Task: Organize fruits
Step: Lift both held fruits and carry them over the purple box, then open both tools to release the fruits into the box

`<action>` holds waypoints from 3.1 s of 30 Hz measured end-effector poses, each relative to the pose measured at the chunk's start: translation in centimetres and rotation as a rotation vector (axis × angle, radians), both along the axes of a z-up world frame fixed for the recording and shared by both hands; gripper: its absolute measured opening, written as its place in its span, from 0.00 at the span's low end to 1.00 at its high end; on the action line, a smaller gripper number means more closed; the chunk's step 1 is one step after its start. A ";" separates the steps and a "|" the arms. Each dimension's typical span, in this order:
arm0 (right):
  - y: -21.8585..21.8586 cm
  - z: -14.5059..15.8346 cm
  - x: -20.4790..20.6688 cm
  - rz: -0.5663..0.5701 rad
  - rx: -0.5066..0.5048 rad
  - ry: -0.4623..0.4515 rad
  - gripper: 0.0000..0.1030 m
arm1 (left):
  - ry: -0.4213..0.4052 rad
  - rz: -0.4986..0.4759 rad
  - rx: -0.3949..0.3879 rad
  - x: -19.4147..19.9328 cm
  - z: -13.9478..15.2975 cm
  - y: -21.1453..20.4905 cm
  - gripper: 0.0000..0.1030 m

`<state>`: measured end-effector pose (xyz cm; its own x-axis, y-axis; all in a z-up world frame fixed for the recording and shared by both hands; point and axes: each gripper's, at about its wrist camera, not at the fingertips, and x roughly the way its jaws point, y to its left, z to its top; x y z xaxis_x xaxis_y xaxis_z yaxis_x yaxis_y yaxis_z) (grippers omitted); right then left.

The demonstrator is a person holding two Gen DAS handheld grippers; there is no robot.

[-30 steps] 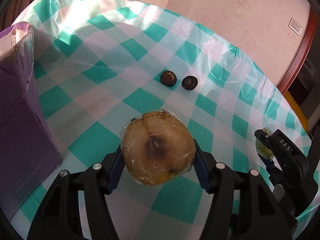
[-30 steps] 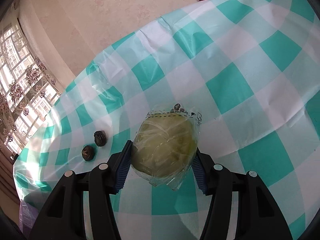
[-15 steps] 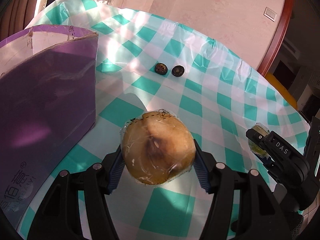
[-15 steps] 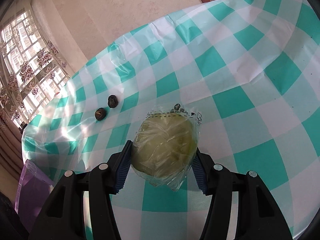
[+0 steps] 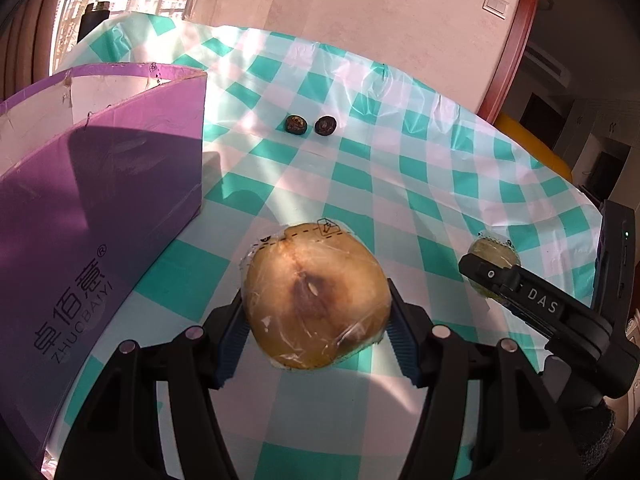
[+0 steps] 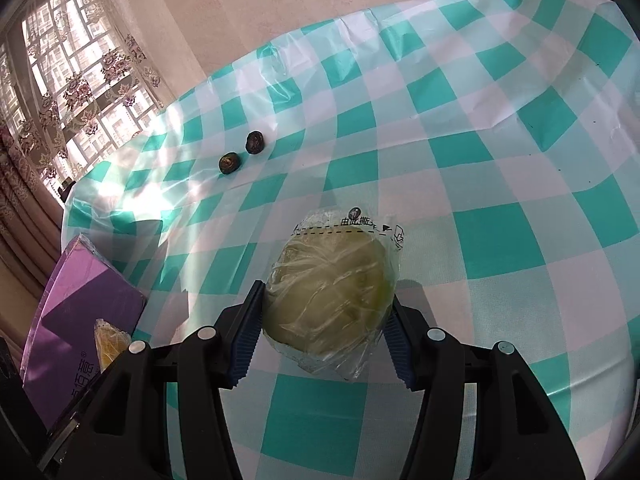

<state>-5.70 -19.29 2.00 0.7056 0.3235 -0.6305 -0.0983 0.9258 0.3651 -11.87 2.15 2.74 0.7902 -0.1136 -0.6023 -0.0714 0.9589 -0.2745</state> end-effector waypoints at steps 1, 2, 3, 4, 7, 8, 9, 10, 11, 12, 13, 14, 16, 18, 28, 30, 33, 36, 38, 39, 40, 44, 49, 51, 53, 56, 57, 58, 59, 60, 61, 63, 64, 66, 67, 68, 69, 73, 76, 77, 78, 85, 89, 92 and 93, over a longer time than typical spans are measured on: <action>0.3 0.2 -0.5 0.005 -0.009 -0.015 0.54 | -0.009 -0.001 0.018 -0.5 0.4 -0.1 0.60; 0.6 0.5 -1.1 0.011 -0.012 -0.030 0.54 | -0.025 -0.001 0.038 -1.0 1.0 -0.2 0.60; 0.8 0.8 -1.5 0.018 -0.009 -0.043 0.53 | -0.047 0.002 0.059 -1.6 1.8 -0.2 0.60; 1.1 1.2 -1.9 0.027 -0.006 -0.056 0.53 | -0.074 0.008 0.083 -2.3 2.7 -0.2 0.60; 2.6 2.6 -2.7 0.068 -0.010 -0.097 0.53 | -0.160 0.043 0.157 -4.4 5.7 0.1 0.60; 3.2 3.2 -3.0 0.085 -0.013 -0.113 0.54 | -0.183 0.059 0.176 -5.0 6.7 0.3 0.60; 4.0 3.8 -3.3 0.104 -0.013 -0.129 0.54 | -0.199 0.074 0.188 -5.6 7.5 0.7 0.60; 4.6 4.5 -3.6 0.122 -0.012 -0.143 0.54 | -0.210 0.090 0.196 -6.1 8.3 1.2 0.60; 5.4 5.2 -3.8 0.142 -0.011 -0.158 0.54 | -0.215 0.106 0.203 -6.6 9.0 1.7 0.60; 6.2 5.9 -4.1 0.163 -0.011 -0.169 0.54 | -0.219 0.126 0.211 -7.1 9.6 2.3 0.60; 7.0 6.5 -4.4 0.185 -0.013 -0.179 0.54 | -0.220 0.144 0.219 -7.5 10.1 2.9 0.60; 7.8 7.1 -4.7 0.208 -0.015 -0.191 0.54 | -0.220 0.160 0.227 -7.9 10.5 3.5 0.60; 9.7 8.2 -5.5 0.258 -0.034 -0.215 0.54 | -0.222 0.196 0.239 -9.1 11.4 5.0 0.60; 11.6 8.9 -6.1 0.302 -0.050 -0.232 0.54 | -0.220 0.227 0.251 -10.0 11.9 6.3 0.60; 20.6 10.6 -8.3 0.482 -0.148 -0.273 0.54 | -0.157 0.346 0.197 -12.3 11.6 14.2 0.60; 22.1 10.8 -8.3 0.505 -0.163 -0.280 0.54 | -0.137 0.360 0.193 -12.6 11.4 15.6 0.60; 24.0 11.0 -8.2 0.533 -0.183 -0.284 0.54 | -0.098 0.384 0.187 -12.6 10.8 17.7 0.60; 26.0 10.9 -8.1 0.555 -0.217 -0.280 0.54 | -0.058 0.395 0.167 -12.4 9.9 19.4 0.60; 27.1 10.5 -8.0 0.561 -0.253 -0.279 0.54 | -0.030 0.404 0.165 -12.1 9.4 20.3 0.60; 27.7 10.3 -7.9 0.564 -0.275 -0.277 0.54 | -0.019 0.406 0.164 -12.0 9.1 20.6 0.60; 28.2 10.1 -7.9 0.568 -0.296 -0.273 0.54 | -0.004 0.407 0.163 -11.9 8.9 20.9 0.60; 30.3 8.9 -7.8 0.578 -0.406 -0.259 0.54 | 0.032 0.395 0.149 -11.5 8.0 21.7 0.60; 32.4 7.3 -8.1 0.608 -0.535 -0.251 0.54 | 0.089 0.406 0.225 -11.1 7.8 21.2 0.61; 32.8 6.8 -8.2 0.619 -0.580 -0.248 0.54 | 0.128 0.401 0.229 -10.9 7.4 21.3 0.61; 33.0 6.5 -8.5 0.621 -0.610 -0.264 0.54 | 0.162 0.391 0.233 -10.6 6.9 21.5 0.61; 33.1 6.3 -8.8 0.626 -0.635 -0.273 0.54 | 0.181 0.391 0.240 -10.4 6.3 21.5 0.61; 33.2 6.3 -9.0 0.628 -0.646 -0.279 0.54 | 0.181 0.389 0.244 -10.4 6.2 21.5 0.61; 33.2 6.2 -9.0 0.630 -0.654 -0.284 0.56 | 0.175 0.385 0.241 -10.5 6.2 21.4 0.62; 33.2 6.1 -9.2 0.637 -0.656 -0.291 0.57 | 0.163 0.382 0.231 -10.6 6.3 21.5 0.63; 33.3 6.1 -9.4 0.643 -0.657 -0.296 0.60 | 0.154 0.381 0.215 -10.7 6.4 21.5 0.65; 33.3 6.1 -9.6 0.641 -0.660 -0.304 0.61 | 0.147 0.382 0.203 -10.8 6.5 21.6 0.72; 33.4 6.2 -9.8 0.641 -0.663 -0.314 0.64 | 0.130 0.390 0.194 -11.0 6.8 21.6 0.80; 33.4 6.3 -9.9 0.640 -0.662 -0.319 0.68 | 0.126 0.394 0.191 -11.1 6.8 21.6 0.82; 33.3 6.3 -10.1 0.636 -0.662 -0.330 0.71 | 0.120 0.397 0.184 -11.2 6.9 21.7 0.83; 33.1 6.4 -10.1 0.636 -0.659 -0.331 0.72 | 0.119 0.399 0.185 -11.2 6.8 21.8 0.85; 33.0 6.4 -10.1 0.636 -0.654 -0.330 0.72 | 0.118 0.400 0.187 -11.2 6.8 21.7 0.86; 32.9 6.4 -10.1 0.635 -0.646 -0.329 0.73 | 0.118 0.399 0.188 -11.1 6.8 21.7 0.86; 32.1 6.6 -10.1 0.633 -0.609 -0.334 0.76 | 0.112 0.395 0.199 -11.2 6.9 21.4 0.86; 31.2 7.0 -10.3 0.631 -0.573 -0.355 0.80 | 0.102 0.392 0.224 -11.1 7.2 20.8 0.87; 30.8 7.1 -10.4 0.631 -0.558 -0.362 0.80 | 0.098 0.391 0.236 -11.2 7.4 20.4 0.88; 30.3 7.3 -10.5 0.630 -0.542 -0.370 0.81 | 0.094 0.389 0.248 -11.2 7.5 20.1 0.88; 26.7 8.0 -10.4 0.596 -0.439 -0.407 0.83 | 0.060 0.360 0.331 -11.2 8.8 17.1 0.92; 24.4 8.2 -10.3 0.572 -0.408 -0.424 0.83 | 0.040 0.341 0.373 -11.0 9.6 15.2 0.94; 22.6 8.4 -10.0 0.549 -0.385 -0.433 0.83 | 0.027 0.323 0.404 -10.7 10.2 13.5 0.96; 21.9 8.3 -9.9 0.535 -0.382 -0.432 0.83 | 0.026 0.315 0.419 -10.5 10.3 12.8 0.97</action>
<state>-15.56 2.60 10.32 0.7227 0.5048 -0.4722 -0.6272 0.7660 -0.1410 -22.38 14.95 13.05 0.7316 0.3822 -0.5646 -0.3756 0.9170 0.1341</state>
